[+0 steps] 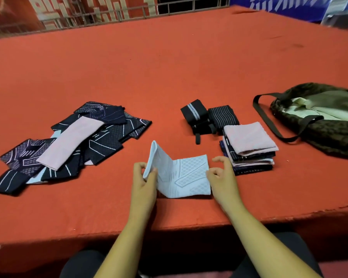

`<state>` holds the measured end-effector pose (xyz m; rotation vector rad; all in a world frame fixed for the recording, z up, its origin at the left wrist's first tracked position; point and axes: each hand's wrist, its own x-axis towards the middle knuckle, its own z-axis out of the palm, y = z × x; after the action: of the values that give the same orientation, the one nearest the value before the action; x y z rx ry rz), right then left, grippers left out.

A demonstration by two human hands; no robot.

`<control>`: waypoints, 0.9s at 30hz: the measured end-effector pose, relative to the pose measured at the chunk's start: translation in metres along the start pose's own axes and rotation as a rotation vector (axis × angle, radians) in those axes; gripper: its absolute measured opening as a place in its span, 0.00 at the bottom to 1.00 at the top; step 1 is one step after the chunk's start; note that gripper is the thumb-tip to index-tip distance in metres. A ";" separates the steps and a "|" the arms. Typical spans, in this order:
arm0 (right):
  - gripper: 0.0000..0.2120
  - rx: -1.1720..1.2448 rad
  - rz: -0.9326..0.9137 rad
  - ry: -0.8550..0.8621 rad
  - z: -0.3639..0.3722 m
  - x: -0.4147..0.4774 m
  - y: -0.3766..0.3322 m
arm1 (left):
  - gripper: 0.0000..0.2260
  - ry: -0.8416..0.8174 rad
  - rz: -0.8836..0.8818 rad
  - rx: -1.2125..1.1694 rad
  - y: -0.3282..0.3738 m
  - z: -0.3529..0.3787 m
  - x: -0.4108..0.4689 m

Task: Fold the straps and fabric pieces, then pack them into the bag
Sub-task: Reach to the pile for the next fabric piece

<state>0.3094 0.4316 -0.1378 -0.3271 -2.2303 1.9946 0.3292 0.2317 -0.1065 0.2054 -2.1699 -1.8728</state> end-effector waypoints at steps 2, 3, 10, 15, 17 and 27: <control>0.12 -0.066 -0.049 0.032 0.001 0.001 0.002 | 0.09 -0.208 0.067 -0.030 0.003 0.012 -0.009; 0.11 -0.088 -0.046 0.033 0.002 0.004 0.003 | 0.14 -0.331 0.101 -0.005 -0.001 0.016 -0.012; 0.21 -0.036 0.010 -0.037 0.000 0.012 0.004 | 0.28 -0.591 0.365 0.669 -0.045 0.035 0.004; 0.10 -0.171 -0.015 0.057 0.006 0.012 0.005 | 0.38 -0.554 0.396 0.698 -0.046 0.038 -0.001; 0.09 -0.230 -0.025 0.101 0.008 0.009 0.005 | 0.36 -0.497 0.297 0.577 -0.041 0.039 -0.004; 0.07 0.137 -0.085 -0.059 -0.034 -0.025 -0.020 | 0.15 -0.228 -0.231 -0.165 0.000 0.057 -0.019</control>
<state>0.3404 0.4557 -0.1126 -0.1572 -2.0886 2.1236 0.3302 0.2912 -0.1160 0.2283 -2.1978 -2.2944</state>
